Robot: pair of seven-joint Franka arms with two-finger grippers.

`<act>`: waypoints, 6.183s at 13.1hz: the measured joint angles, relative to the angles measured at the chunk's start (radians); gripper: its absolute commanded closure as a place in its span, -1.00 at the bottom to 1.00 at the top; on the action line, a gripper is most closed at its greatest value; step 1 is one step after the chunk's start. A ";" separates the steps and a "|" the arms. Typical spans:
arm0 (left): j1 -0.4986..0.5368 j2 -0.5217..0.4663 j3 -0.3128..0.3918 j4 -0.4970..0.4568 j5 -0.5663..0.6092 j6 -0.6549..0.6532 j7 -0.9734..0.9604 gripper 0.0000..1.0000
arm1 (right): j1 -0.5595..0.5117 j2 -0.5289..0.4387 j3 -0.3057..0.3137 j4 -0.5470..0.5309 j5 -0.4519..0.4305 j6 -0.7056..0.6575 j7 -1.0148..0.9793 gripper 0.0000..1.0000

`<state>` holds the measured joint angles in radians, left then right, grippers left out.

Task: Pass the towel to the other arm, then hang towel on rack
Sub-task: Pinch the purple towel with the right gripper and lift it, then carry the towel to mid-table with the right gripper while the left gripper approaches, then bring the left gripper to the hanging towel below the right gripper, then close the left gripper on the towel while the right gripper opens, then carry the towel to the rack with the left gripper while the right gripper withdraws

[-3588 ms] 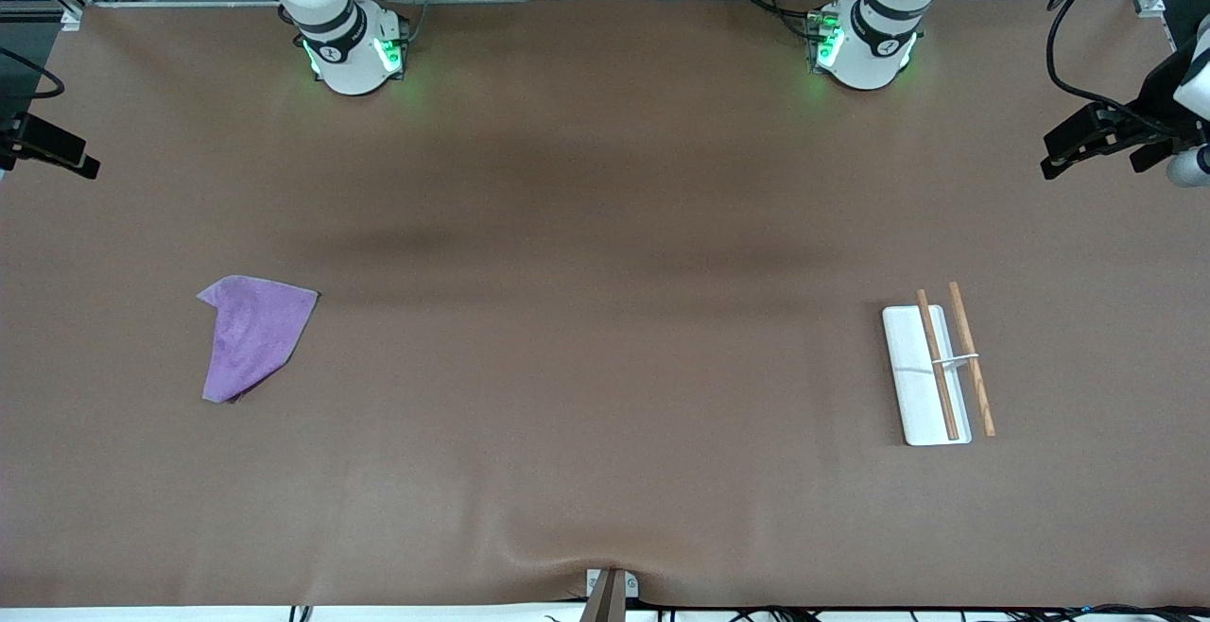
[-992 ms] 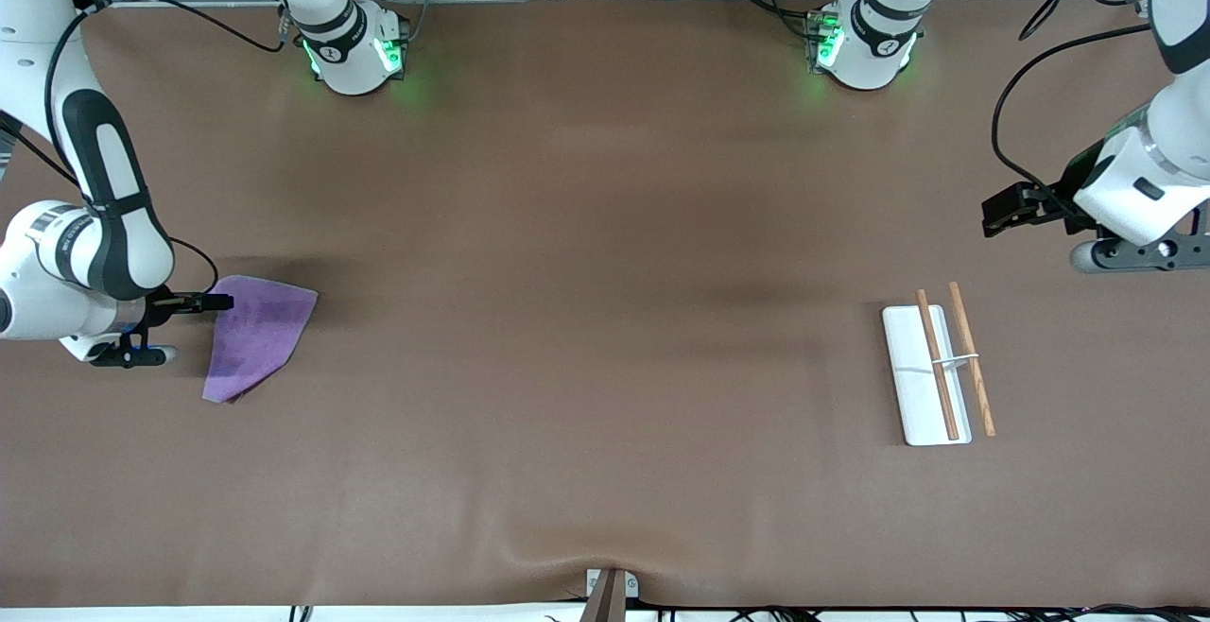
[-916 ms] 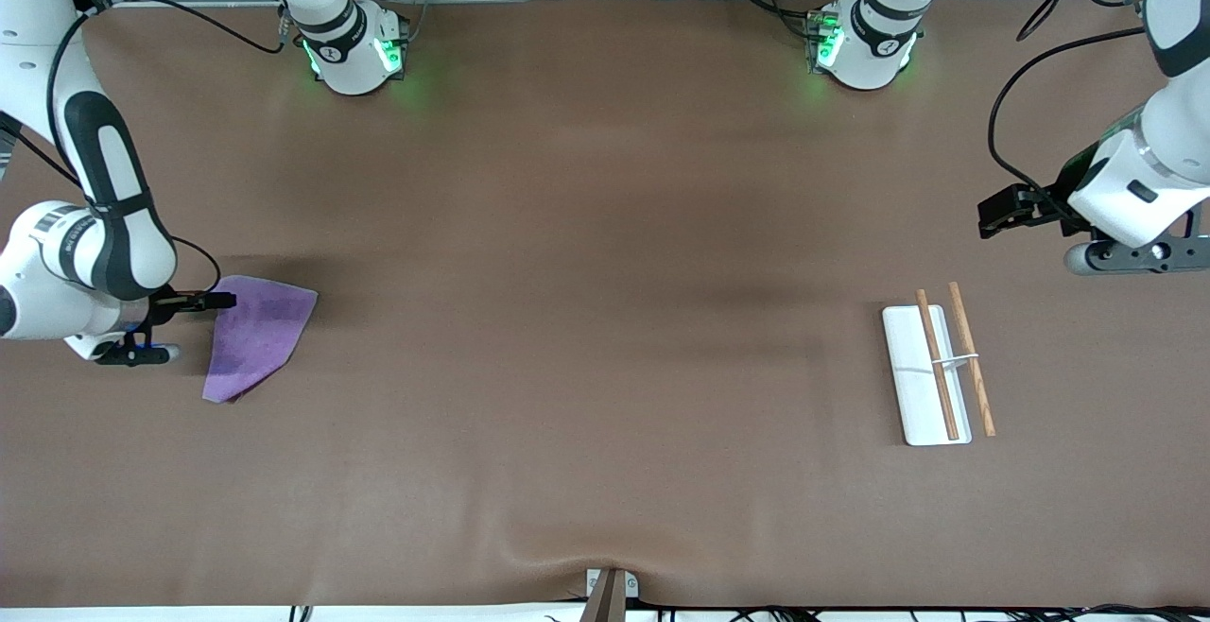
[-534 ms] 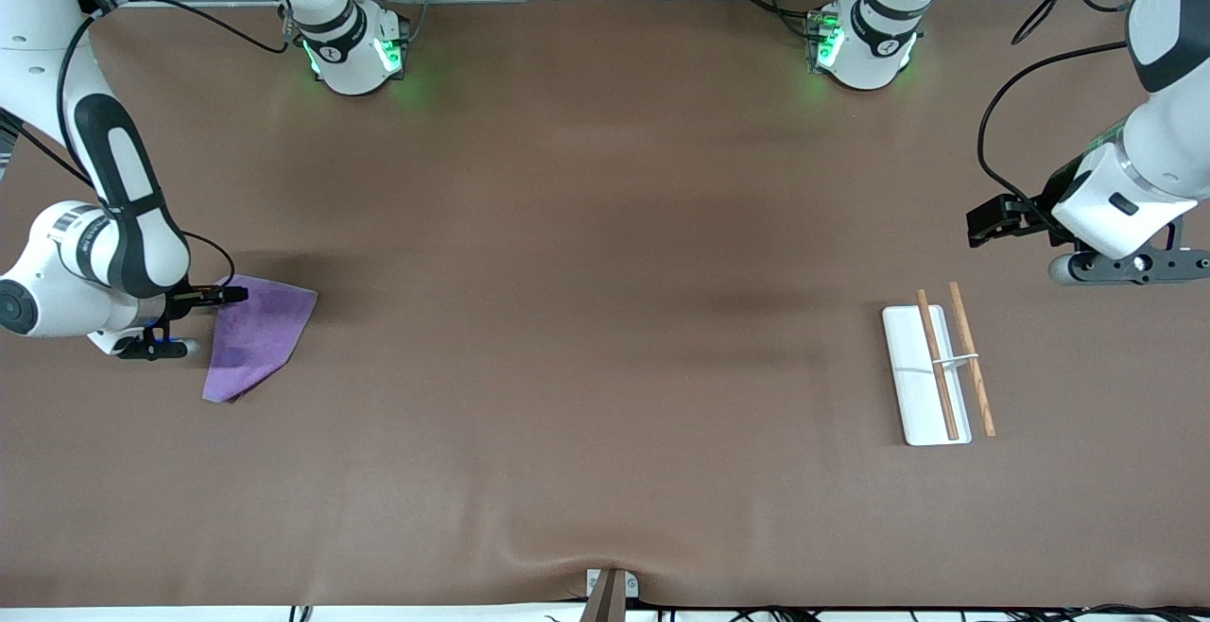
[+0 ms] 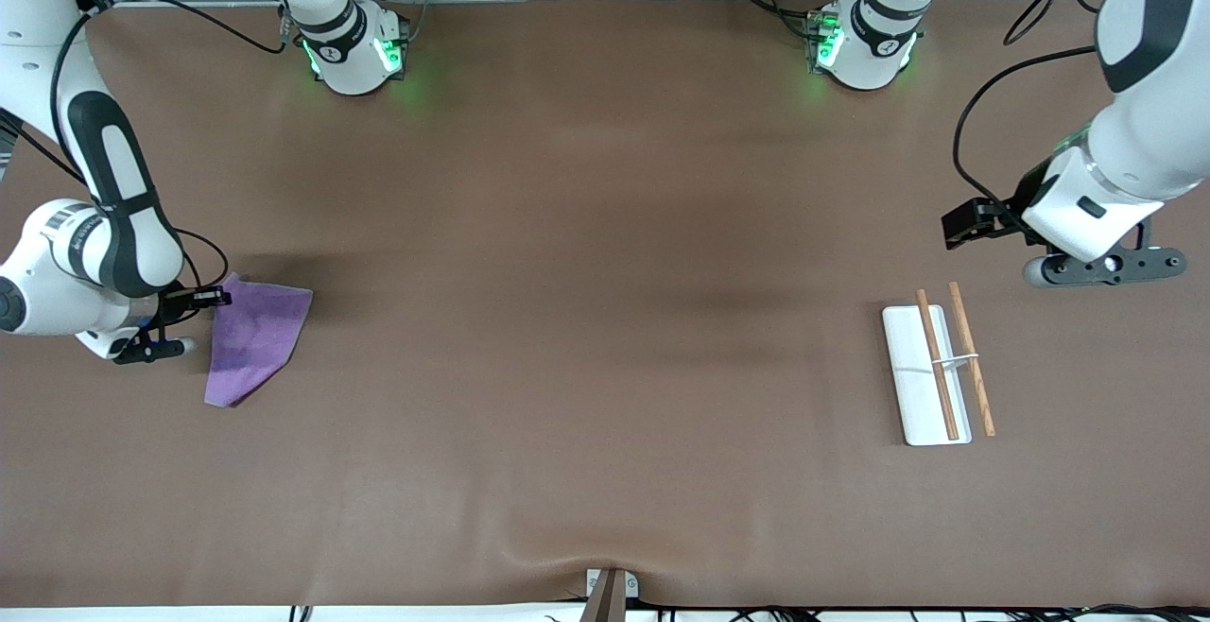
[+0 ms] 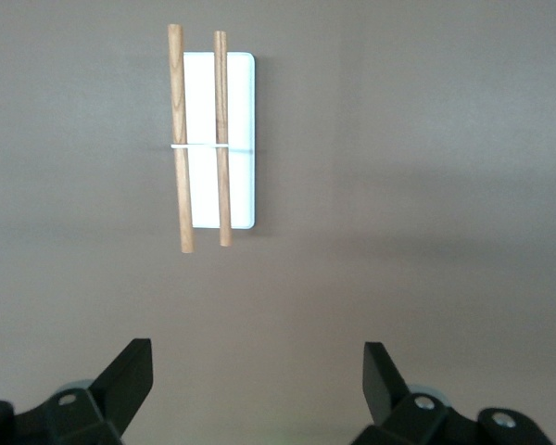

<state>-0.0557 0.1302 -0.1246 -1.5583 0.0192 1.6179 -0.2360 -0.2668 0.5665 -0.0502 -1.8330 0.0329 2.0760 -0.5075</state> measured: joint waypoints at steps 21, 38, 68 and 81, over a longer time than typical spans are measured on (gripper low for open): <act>-0.023 0.048 -0.021 0.003 -0.208 0.132 -0.303 -1.00 | 0.495 -0.204 0.477 0.393 -0.133 -0.285 -0.307 1.00; -0.202 0.254 -0.026 0.006 -0.380 0.291 -0.776 -1.00 | 0.844 -0.112 0.484 0.453 -0.153 -0.083 -0.383 1.00; -0.274 0.372 -0.080 -0.025 -0.504 0.289 -0.821 1.00 | 0.838 -0.054 0.452 0.462 -0.153 0.003 -0.317 1.00; 0.022 0.288 -0.058 0.089 -0.315 0.056 -0.482 1.00 | 0.802 -0.053 0.446 0.463 -0.153 0.009 -0.293 -1.00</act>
<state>-0.0338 0.4187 -0.1825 -1.4691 -0.2961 1.6736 -0.7185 0.5351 0.5133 0.3956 -1.3702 -0.1197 2.0853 -0.8006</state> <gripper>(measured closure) 0.978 0.154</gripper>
